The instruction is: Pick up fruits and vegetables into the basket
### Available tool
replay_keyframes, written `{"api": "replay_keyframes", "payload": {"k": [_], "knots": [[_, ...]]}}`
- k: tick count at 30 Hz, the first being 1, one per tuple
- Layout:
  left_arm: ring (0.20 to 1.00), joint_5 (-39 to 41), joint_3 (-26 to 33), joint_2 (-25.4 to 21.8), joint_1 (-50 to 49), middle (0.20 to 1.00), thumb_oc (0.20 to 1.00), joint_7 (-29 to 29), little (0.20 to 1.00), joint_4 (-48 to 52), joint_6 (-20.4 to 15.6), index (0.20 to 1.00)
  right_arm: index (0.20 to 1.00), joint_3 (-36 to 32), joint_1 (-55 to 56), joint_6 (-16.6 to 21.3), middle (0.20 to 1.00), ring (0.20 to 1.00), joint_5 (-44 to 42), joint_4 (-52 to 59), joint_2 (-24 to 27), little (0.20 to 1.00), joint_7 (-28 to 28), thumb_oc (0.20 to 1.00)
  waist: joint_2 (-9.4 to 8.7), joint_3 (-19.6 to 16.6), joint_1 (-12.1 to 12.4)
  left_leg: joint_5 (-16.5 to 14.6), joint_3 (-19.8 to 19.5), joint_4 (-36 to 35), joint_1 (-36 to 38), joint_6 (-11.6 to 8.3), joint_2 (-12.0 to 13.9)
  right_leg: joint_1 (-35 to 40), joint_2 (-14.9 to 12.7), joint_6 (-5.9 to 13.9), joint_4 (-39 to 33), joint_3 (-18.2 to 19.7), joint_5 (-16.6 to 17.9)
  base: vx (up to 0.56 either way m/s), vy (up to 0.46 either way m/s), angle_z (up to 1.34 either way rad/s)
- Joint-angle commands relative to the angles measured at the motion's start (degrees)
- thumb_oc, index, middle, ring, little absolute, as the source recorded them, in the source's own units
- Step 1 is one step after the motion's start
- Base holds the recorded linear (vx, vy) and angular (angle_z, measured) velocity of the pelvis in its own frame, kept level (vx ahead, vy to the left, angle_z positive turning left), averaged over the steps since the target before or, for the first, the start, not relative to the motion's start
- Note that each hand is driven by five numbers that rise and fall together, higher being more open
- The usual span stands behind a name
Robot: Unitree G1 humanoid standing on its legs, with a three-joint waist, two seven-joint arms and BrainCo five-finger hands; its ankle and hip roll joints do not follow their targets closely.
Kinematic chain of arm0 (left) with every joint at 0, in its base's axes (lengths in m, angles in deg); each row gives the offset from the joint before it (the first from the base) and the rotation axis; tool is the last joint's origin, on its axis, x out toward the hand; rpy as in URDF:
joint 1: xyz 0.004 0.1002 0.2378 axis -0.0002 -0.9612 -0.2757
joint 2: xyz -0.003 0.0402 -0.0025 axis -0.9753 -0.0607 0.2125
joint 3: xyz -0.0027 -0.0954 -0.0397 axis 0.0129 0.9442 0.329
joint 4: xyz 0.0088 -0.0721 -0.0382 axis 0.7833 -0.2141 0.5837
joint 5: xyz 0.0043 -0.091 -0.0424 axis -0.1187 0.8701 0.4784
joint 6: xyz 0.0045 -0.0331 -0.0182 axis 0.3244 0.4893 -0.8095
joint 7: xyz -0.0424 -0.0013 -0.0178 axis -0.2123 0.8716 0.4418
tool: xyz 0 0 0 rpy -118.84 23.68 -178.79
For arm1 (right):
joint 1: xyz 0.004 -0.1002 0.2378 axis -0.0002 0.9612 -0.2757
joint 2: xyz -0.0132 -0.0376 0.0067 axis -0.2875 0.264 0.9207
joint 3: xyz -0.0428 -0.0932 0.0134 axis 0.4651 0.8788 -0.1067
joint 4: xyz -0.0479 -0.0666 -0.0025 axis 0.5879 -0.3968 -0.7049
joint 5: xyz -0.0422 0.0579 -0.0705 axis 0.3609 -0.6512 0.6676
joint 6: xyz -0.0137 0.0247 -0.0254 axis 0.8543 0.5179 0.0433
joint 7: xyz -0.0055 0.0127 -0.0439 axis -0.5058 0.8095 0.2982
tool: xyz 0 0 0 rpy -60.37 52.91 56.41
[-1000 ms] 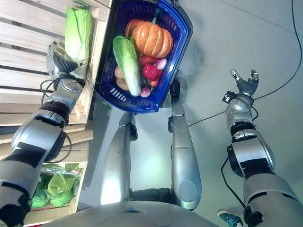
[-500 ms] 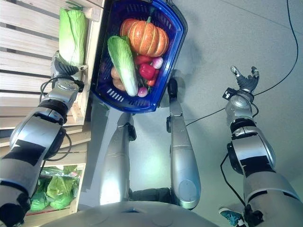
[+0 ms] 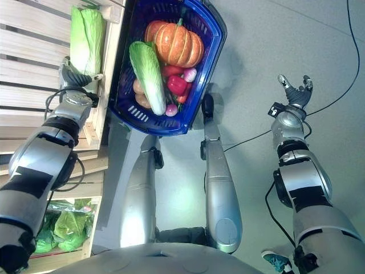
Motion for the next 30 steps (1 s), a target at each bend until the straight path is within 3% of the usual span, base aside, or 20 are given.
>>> {"api": "replay_keyframes", "payload": {"k": [1,21,22,24,30], "knots": [[0.200,1.2,1.8,1.0,-2.9,0.200,0.200,5.4,0.200,-7.3,4.0,0.200,1.000,0.1,2.4,0.8,1.000,1.000,-1.7,0.4,0.2,1.000,-1.0,1.000,-1.31,-2.0,-0.1,-1.2,0.9,-1.3,-1.6,1.70,-3.4,1.8,2.1,2.07,2.4,-2.9,-6.7,0.00,0.000,0.00],[0.200,-1.5,0.8,1.8,-3.1,0.200,0.200,7.3,0.200,-7.5,4.1,0.200,1.000,0.4,2.1,1.4,1.000,1.000,-1.9,0.3,-1.0,1.000,-1.6,1.000,-1.56,-2.0,0.1,-1.1,0.7,-1.4,-1.9,1.44,-3.4,1.7,2.0,2.20,1.8,-2.9,-6.5,0.00,0.000,0.00],[0.661,-2.1,0.6,1.8,-3.0,0.661,0.661,7.7,0.661,-7.5,4.3,0.661,1.000,0.5,1.9,1.2,1.000,1.000,-2.0,0.4,-1.0,1.000,-1.8,1.000,-1.58,-2.0,0.1,-1.1,0.7,-1.4,-2.0,1.39,-3.3,1.6,2.0,2.23,1.8,-2.9,-6.4,0.00,0.000,0.00],[1.000,-3.5,0.0,1.7,-3.0,1.000,1.000,9.3,1.000,-7.4,5.1,1.000,1.000,0.5,2.1,1.1,1.000,1.000,-2.1,0.4,-0.9,1.000,-1.7,1.000,-1.57,-2.0,0.1,-1.1,0.7,-1.5,-1.9,1.36,-3.4,1.7,2.0,2.24,1.7,-2.9,-6.4,0.00,0.000,0.00],[1.000,-6.3,-1.5,2.3,-3.4,1.000,1.000,9.6,1.000,-7.4,5.8,1.000,1.000,0.6,2.1,1.4,1.000,1.000,-2.0,0.2,-1.1,1.000,-1.5,1.000,-1.53,-2.0,0.0,-1.1,0.9,-1.6,-1.8,1.40,-3.3,1.7,2.0,2.26,1.5,-2.9,-6.2,0.00,0.001,0.00]]}}
